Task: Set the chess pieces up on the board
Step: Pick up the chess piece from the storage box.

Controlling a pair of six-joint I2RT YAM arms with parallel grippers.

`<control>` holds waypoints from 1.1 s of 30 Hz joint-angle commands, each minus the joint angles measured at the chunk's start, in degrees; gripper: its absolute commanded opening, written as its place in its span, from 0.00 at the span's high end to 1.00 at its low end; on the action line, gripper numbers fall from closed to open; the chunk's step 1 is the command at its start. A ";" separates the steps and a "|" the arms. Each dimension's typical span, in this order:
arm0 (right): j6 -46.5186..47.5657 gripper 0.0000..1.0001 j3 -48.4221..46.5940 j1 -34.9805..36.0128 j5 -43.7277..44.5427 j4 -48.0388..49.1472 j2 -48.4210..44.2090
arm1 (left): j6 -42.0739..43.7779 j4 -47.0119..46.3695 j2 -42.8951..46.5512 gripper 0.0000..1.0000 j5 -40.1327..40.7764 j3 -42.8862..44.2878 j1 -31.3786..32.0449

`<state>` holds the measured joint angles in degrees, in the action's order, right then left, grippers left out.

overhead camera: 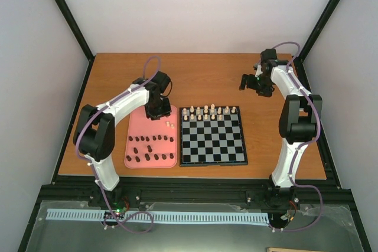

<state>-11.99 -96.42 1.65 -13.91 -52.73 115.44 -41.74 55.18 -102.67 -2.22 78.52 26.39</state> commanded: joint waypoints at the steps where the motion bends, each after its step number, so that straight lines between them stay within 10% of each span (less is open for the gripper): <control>1: 0.36 0.00 0.21 0.29 0.79 0.09 -2.25 | -3.49 -5.36 -1.70 0.62 -6.60 -0.36 -0.18; 33: 0.61 0.00 -5.18 8.28 6.39 -4.12 -7.76 | -2.16 1.30 5.91 0.59 -2.72 4.11 -2.62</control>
<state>-11.62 -97.38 5.32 -9.34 -54.70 111.24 -44.77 53.47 -102.15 -7.22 78.02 25.43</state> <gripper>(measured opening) 0.999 0.405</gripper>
